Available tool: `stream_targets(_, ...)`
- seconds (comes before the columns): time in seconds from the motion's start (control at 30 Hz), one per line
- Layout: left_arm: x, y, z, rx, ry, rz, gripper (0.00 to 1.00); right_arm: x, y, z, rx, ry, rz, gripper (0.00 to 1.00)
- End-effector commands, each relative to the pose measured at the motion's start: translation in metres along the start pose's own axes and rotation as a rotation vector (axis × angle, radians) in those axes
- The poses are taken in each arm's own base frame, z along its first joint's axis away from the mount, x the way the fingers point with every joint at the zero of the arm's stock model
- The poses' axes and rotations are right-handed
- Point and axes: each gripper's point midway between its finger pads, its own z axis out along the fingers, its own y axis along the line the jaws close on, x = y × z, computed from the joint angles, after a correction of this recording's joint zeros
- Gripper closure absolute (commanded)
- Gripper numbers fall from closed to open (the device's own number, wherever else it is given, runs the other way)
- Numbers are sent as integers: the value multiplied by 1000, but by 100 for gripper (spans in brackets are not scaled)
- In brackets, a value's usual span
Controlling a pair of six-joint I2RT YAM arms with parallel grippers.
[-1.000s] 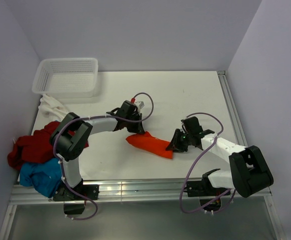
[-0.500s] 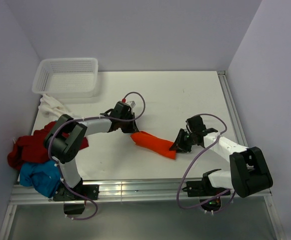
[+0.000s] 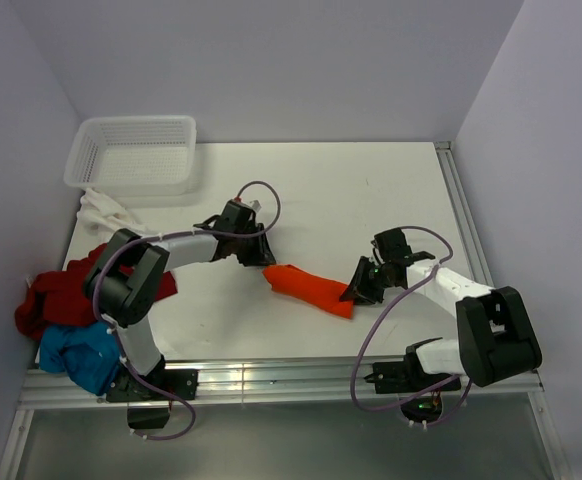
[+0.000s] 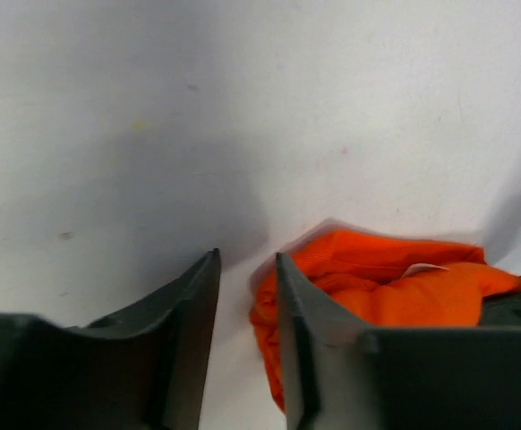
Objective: Roll the t-shirts
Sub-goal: Roll the tshirt, then place the rolled tshirt into the container
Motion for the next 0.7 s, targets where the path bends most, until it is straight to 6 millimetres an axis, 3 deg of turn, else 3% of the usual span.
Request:
stream_targets(0.0, 20, 53, -11, -113, 80, -131, 60, 18, -38, 1, 159, 61, 16, 100)
stream_targets(0.17, 9, 49, -16, 34, 50, -223, 42, 18, -38, 4, 150, 65, 10, 100)
stream_targets(0.2, 15, 49, -19, 65, 62, -234, 38, 18, -38, 4, 150, 65, 10, 100)
stream_targets(0.27, 9, 38, -23, 133, 29, -212, 21, 18, -38, 4, 150, 70, 8, 100)
stream_targets(0.3, 18, 37, -25, 158, 47, -216, 15, 18, -38, 4, 150, 70, 7, 100)
stream_targets(0.33, 20, 34, -27, 175, 46, -220, 3, 19, -38, 5, 150, 73, 6, 100)
stream_targets(0.57, 21, 10, -57, 320, -54, -144, 0, 20, -39, 9, 146, 89, 9, 100)
stream_targets(0.67, 28, 9, -55, 262, -48, -74, 1, 20, -39, 10, 145, 93, 9, 100)
